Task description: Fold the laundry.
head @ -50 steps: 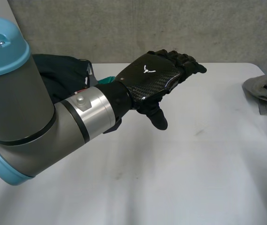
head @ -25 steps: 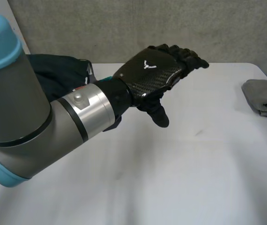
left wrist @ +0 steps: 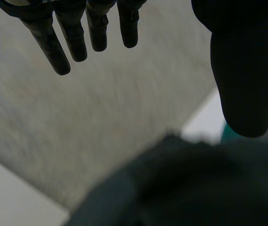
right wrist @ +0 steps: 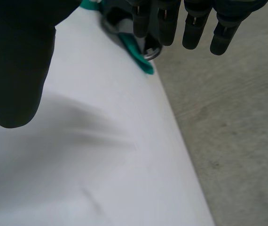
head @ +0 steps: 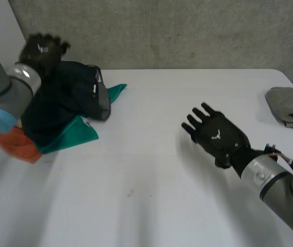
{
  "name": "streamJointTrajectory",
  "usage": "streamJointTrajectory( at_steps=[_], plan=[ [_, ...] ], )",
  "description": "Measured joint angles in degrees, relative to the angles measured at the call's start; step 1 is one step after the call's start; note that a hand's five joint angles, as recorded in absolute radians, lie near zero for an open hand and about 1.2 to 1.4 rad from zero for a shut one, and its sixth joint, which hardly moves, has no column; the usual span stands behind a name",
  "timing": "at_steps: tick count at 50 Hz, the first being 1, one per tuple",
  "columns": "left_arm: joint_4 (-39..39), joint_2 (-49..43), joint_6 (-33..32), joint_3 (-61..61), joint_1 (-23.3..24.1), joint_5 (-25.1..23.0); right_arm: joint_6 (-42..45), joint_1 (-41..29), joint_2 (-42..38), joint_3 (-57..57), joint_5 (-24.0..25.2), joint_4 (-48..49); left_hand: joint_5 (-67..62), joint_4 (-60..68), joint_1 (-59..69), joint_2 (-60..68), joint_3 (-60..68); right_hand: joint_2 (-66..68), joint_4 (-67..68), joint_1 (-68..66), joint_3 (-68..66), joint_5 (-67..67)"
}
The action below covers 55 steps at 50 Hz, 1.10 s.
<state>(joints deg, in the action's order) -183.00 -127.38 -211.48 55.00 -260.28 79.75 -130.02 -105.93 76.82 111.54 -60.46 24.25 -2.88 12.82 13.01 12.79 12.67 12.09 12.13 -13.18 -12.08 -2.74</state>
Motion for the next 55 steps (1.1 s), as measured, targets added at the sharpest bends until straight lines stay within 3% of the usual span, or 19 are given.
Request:
streamJointTrajectory(
  at_steps=[5,8,9,11,16,19,24,29,33,39,40,41,42,43,46,47,55],
  plan=[
    [-1.1,-10.5,-9.6,-4.2,-2.7,-0.4,0.3,0.3,-0.3,2.0,-0.4,-0.3,-5.7,5.6,6.1,5.5,5.5,0.0,0.0,0.0,0.0,0.0],
    [-3.1,-13.8,-11.6,-5.4,-3.2,-0.8,0.0,0.5,-0.5,2.4,-0.6,-0.4,-26.0,26.5,28.1,26.5,26.3,0.0,0.0,0.0,0.0,0.0],
    [-3.9,-14.4,-11.8,-5.6,-3.2,-0.9,-0.1,0.5,-0.6,2.4,-0.6,-0.4,-26.0,26.5,28.1,26.5,26.3,0.0,0.0,0.0,0.0,0.0],
    [-6.0,-15.2,-11.0,-5.3,-3.0,-1.7,-0.3,0.6,-0.7,2.5,-0.7,-0.3,-44.3,45.9,40.8,46.5,46.0,0.0,0.0,0.0,0.0,0.0],
    [-11.8,-12.8,-5.9,-2.1,-1.1,-3.9,-0.6,1.1,-0.4,2.5,-1.9,-0.3,-52.7,55.6,48.9,55.1,54.5,0.0,0.0,0.0,0.0,0.0],
    [-14.3,-10.2,-3.1,0.1,0.0,-4.5,-0.7,1.6,0.0,2.4,-2.8,-0.3,-52.9,55.7,48.9,55.3,54.7,0.0,0.0,0.0,0.0,0.0],
    [-20.5,3.2,6.1,9.5,4.6,-6.1,-3.4,4.4,3.7,1.7,-6.2,-0.1,-52.9,55.7,48.9,55.4,54.9,0.0,0.0,0.0,0.0,0.0],
    [-21.8,15.1,14.6,18.4,11.7,-10.6,-11.4,7.2,8.5,0.1,-8.9,-0.3,-52.9,55.8,49.5,55.8,55.8,0.0,0.0,0.0,0.0,0.0],
    [-20.9,19.0,17.9,23.1,16.4,-14.3,-17.9,8.3,11.1,-1.0,-10.1,-1.1,-53.5,55.8,49.5,55.8,56.1,0.0,0.0,0.0,0.0,0.0],
    [-18.3,16.4,18.9,27.0,22.9,-17.8,-27.0,9.6,13.7,-3.0,-10.5,-6.0,-52.9,55.1,49.1,54.9,55.2,0.0,0.0,0.0,0.0,0.0],
    [-17.6,14.7,18.8,27.1,24.0,-17.9,-28.3,9.8,14.0,-3.3,-10.4,-7.3,-50.9,52.3,48.3,52.2,52.4,0.0,0.0,0.0,0.0,0.0],
    [-17.0,13.2,18.7,27.0,24.8,-17.9,-29.1,9.9,14.1,-3.5,-10.3,-8.2,-42.2,42.4,40.2,41.7,42.0,0.0,0.0,0.0,0.0,0.0],
    [-16.6,12.2,18.7,26.9,25.3,-17.9,-29.6,10.0,14.2,-3.7,-10.2,-8.9,-42.2,42.4,40.2,41.7,42.0,0.0,0.0,0.0,0.0,0.0],
    [-15.7,10.2,18.5,26.6,26.1,-17.6,-30.5,10.1,14.2,-4.0,-10.1,-10.3,-28.7,28.7,25.6,28.8,29.2,0.0,0.0,0.0,0.0,0.0],
    [-13.3,6.7,17.9,25.8,27.1,-16.4,-31.3,10.2,14.1,-4.4,-10.1,-12.2,-19.8,20.0,16.8,20.1,20.5,0.0,0.0,0.0,0.0,0.0],
    [-12.3,5.7,17.5,25.4,27.4,-15.9,-31.4,10.2,14.0,-4.6,-10.1,-12.9,-10.9,11.0,9.8,11.2,11.7,0.0,0.0,0.0,0.0,0.0],
    [-4.2,9.3,14.0,25.2,28.5,-9.7,-30.9,10.2,13.5,-6.3,-10.0,-18.2,-5.1,5.6,7.5,6.0,6.1,0.0,0.0,0.0,0.0,0.0]
  ],
)
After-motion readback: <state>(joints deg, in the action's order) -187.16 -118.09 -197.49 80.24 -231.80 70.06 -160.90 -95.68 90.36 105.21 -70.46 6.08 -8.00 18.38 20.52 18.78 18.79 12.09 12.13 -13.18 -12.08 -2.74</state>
